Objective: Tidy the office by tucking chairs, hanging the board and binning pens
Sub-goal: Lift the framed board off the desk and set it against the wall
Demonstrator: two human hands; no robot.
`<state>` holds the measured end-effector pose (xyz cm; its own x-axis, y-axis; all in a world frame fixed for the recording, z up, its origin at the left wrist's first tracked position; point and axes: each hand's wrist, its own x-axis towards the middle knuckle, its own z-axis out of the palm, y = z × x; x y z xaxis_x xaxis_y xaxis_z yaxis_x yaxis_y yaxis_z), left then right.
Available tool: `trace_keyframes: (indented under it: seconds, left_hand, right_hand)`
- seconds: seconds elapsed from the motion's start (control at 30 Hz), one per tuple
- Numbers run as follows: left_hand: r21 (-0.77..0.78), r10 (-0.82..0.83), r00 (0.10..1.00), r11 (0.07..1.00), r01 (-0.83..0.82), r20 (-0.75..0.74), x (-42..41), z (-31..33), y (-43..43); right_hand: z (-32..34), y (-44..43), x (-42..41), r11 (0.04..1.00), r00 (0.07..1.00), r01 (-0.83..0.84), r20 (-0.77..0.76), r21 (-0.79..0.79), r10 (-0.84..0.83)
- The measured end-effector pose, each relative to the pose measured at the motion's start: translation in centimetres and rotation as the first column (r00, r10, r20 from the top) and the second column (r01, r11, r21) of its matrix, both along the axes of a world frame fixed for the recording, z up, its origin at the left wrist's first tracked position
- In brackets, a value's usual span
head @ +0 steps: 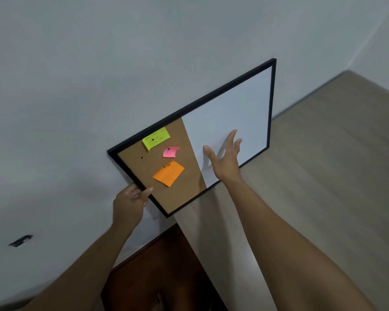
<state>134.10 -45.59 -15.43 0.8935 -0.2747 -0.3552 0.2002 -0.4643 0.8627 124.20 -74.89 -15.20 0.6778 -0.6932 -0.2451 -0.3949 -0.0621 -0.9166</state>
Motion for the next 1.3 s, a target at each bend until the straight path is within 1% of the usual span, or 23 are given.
trace_keyframes:
  seconds: [0.23,0.3,0.43,0.53,0.83,1.0,1.07,1.2,1.3]
  left_hand:
    - [-0.039,-0.065,0.997,0.997,0.067,0.047,0.1,-0.1,-3.6]
    - [-0.039,-0.093,0.994,0.995,0.095,0.058,0.1,-0.3,-4.4]
    - [-0.1,-0.115,0.992,0.988,0.119,0.043,-0.2,-0.5,-6.0]
    - [-0.141,-0.102,0.994,0.984,0.107,0.043,-0.8,-0.3,-6.6]
    - [-0.102,-0.037,0.995,0.994,0.047,0.097,-0.5,-0.3,-6.5]
    - [-0.1,-0.078,0.995,0.991,0.084,0.065,-0.2,-0.2,-6.4]
    - [-0.094,-0.11,0.991,0.989,0.118,0.081,0.0,0.0,-6.4]
    - [-0.114,-0.12,0.99,0.985,0.129,0.08,-0.4,1.1,-6.5]
    - [-0.131,-0.105,0.994,0.985,0.11,0.042,-0.5,1.2,-6.2]
  right_hand:
    - [-0.2,-3.2,0.3,0.999,0.999,0.042,0.011,-0.006,-0.042]
    - [-0.2,-4.2,0.1,0.999,0.999,0.053,-0.009,-0.008,-0.053]
    - [0.0,-5.9,-0.1,0.999,0.998,0.049,-0.048,-0.016,-0.05]
    - [0.2,-6.1,-0.1,0.999,0.997,0.037,-0.064,-0.022,-0.038]
    - [0.2,-6.4,0.7,1.0,0.998,0.014,-0.056,-0.023,-0.015]
    - [0.2,-6.3,0.6,1.0,0.998,0.017,-0.066,-0.026,-0.019]
    - [0.4,-6.4,0.5,0.999,0.997,0.028,-0.069,-0.031,-0.031]
    - [0.6,-6.3,0.0,0.998,0.994,0.067,-0.085,-0.02,-0.068]
    - [0.6,-6.0,-0.6,0.995,0.99,0.098,-0.1,0.001,-0.097]
